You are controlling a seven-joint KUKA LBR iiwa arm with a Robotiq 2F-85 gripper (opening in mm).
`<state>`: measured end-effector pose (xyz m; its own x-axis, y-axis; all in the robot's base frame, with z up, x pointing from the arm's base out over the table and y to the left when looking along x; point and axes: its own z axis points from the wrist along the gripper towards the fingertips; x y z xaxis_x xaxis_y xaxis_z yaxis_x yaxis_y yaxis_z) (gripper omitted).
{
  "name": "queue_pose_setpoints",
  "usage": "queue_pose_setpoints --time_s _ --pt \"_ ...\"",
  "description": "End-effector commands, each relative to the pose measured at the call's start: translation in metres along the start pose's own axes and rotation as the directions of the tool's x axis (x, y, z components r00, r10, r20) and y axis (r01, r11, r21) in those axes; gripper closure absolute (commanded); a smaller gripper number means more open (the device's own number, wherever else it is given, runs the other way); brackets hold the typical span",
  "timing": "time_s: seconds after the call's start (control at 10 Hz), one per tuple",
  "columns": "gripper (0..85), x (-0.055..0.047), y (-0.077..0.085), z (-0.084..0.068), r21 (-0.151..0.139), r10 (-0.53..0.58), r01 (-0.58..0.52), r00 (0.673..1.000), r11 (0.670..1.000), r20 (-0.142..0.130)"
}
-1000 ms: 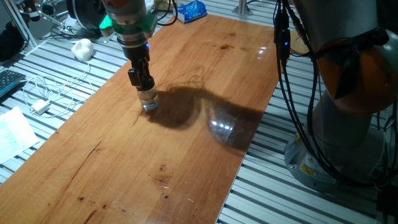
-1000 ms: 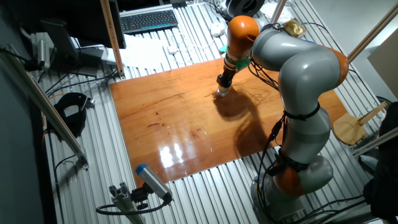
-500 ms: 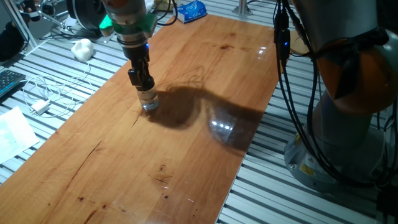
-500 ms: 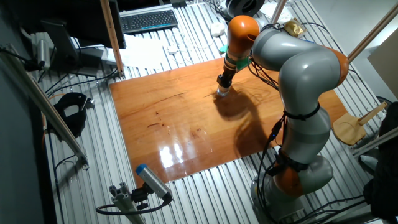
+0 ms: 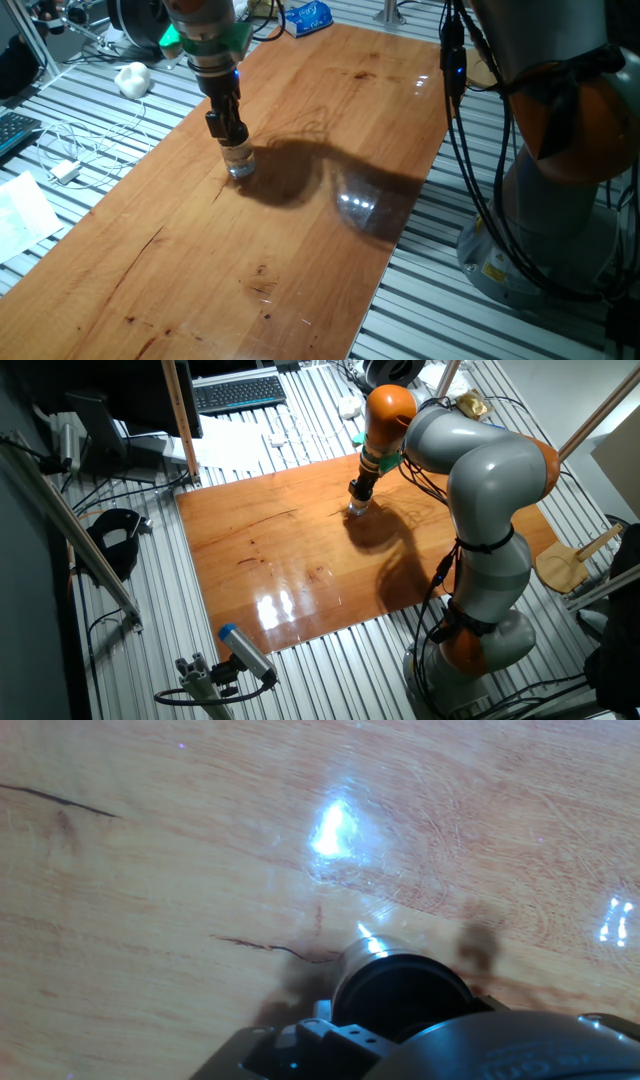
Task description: Screw the lid onto the jar
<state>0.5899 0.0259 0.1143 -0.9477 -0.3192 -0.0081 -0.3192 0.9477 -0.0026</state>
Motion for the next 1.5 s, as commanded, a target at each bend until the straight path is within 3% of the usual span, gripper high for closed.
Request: queue_pose_setpoints --time_s 0.0,0.5,1.4 --pt "34.0 0.0003 0.0 0.0005 -0.003 0.016 -0.016 1.0 1.0 0.0" --pt "34.0 0.0001 0.0003 0.001 0.01 0.088 -0.088 0.996 0.996 -0.004" --pt "34.0 0.0002 0.0026 0.0003 0.002 0.258 -0.258 0.966 0.966 -0.016"
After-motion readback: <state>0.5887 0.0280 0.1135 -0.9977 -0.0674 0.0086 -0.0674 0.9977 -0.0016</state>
